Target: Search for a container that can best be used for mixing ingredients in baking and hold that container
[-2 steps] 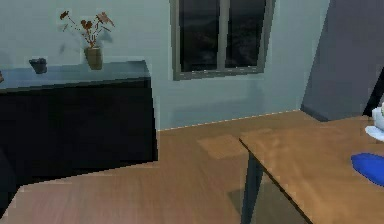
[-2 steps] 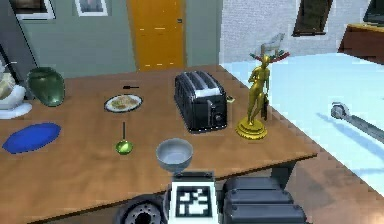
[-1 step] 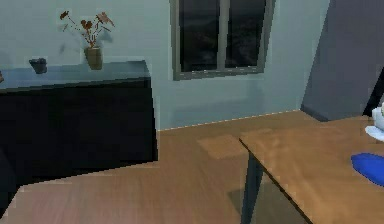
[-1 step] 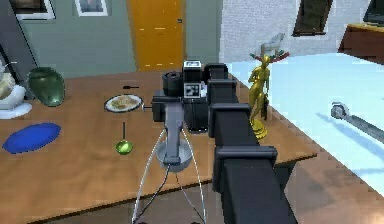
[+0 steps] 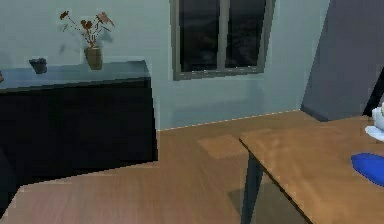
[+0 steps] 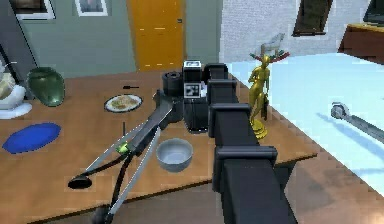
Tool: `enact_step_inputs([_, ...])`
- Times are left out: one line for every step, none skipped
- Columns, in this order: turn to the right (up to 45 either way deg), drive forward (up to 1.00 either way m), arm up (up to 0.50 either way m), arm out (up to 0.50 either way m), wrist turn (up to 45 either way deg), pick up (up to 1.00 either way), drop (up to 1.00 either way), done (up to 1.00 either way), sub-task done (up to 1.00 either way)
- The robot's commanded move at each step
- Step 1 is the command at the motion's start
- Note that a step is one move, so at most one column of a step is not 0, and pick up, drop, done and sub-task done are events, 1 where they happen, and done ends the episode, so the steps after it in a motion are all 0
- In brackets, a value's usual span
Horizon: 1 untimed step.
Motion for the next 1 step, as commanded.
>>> enact_step_inputs([0.0,0.00,0.00,0.00,45.0,0.00,0.00,0.00,0.00])
